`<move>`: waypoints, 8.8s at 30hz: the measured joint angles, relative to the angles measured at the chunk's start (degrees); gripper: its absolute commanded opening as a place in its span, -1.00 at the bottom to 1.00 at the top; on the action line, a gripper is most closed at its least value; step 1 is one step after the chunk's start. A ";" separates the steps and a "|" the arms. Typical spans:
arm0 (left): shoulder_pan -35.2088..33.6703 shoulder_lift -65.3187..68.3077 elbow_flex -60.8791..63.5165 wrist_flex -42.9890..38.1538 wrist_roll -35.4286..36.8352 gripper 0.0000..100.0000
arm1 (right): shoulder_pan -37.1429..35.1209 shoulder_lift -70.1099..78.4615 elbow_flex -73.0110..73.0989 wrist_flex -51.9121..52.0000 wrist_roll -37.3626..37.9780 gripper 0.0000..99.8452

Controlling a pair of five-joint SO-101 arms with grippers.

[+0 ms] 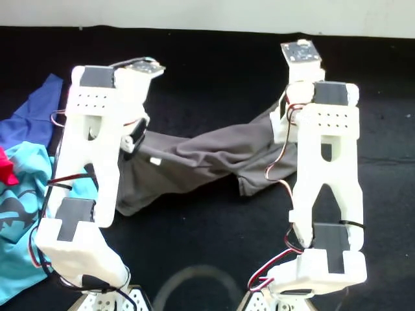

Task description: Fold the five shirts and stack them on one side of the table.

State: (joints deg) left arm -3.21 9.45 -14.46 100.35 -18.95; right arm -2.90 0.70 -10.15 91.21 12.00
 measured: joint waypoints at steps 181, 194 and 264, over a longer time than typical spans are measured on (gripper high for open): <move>29.10 -7.56 17.41 -10.11 2.99 -0.96 | 41.76 -36.31 68.57 -33.05 28.66 -0.57; 29.10 -7.56 17.41 -10.11 2.99 -0.96 | 41.32 -20.04 68.75 -42.46 28.04 -1.00; -5.36 -37.36 -26.11 -6.95 2.99 -0.98 | 22.68 -15.56 -62.15 -6.15 4.75 -0.99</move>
State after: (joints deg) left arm -8.57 -27.91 -40.57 93.41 -15.96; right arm 19.78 -14.86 -72.31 85.05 16.75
